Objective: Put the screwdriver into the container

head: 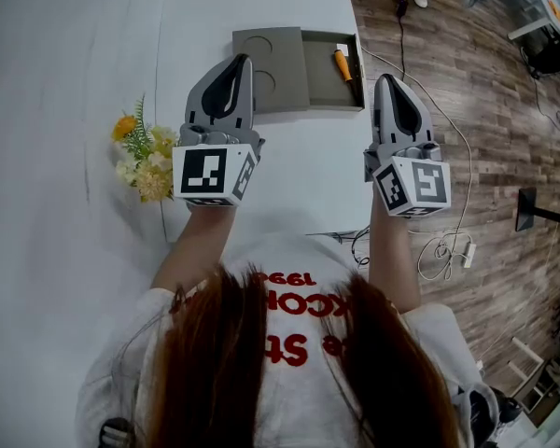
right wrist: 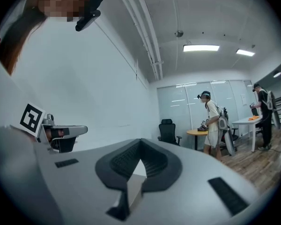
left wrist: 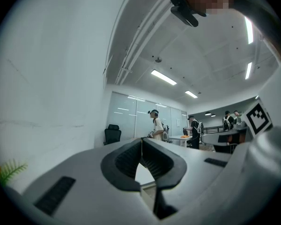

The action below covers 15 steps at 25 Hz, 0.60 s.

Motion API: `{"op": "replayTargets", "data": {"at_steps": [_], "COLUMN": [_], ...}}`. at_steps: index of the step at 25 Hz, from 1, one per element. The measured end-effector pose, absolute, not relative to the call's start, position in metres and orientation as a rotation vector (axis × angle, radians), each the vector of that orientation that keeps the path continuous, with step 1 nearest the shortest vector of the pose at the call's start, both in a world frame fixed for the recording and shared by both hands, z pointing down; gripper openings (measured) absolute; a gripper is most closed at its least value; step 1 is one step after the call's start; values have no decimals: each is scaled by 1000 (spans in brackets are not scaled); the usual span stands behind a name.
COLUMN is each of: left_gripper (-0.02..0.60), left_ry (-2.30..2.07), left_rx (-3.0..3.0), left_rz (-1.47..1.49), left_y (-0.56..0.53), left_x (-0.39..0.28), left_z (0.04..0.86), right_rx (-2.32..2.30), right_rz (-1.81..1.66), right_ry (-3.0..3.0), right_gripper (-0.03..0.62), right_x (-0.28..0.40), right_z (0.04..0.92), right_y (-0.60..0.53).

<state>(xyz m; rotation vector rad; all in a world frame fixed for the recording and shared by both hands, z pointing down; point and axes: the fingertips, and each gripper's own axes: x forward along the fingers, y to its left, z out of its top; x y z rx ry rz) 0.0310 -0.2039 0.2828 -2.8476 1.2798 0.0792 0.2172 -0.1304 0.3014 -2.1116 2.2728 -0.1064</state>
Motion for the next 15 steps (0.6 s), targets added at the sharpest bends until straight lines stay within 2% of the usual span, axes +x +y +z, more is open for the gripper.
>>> {"op": "replayTargets", "data": {"at_steps": [15], "left_gripper": [12], "left_ry": [1278], "left_rx": [-2838], "left_rz": [98], "left_y": [-196], "left_x": [28], "left_z": [277], "right_rx": [-2113], "right_rz": [-75], "right_ry": [2274], "right_gripper": [3], "right_x": [213], "right_z": [293], "right_y": [-122]}}
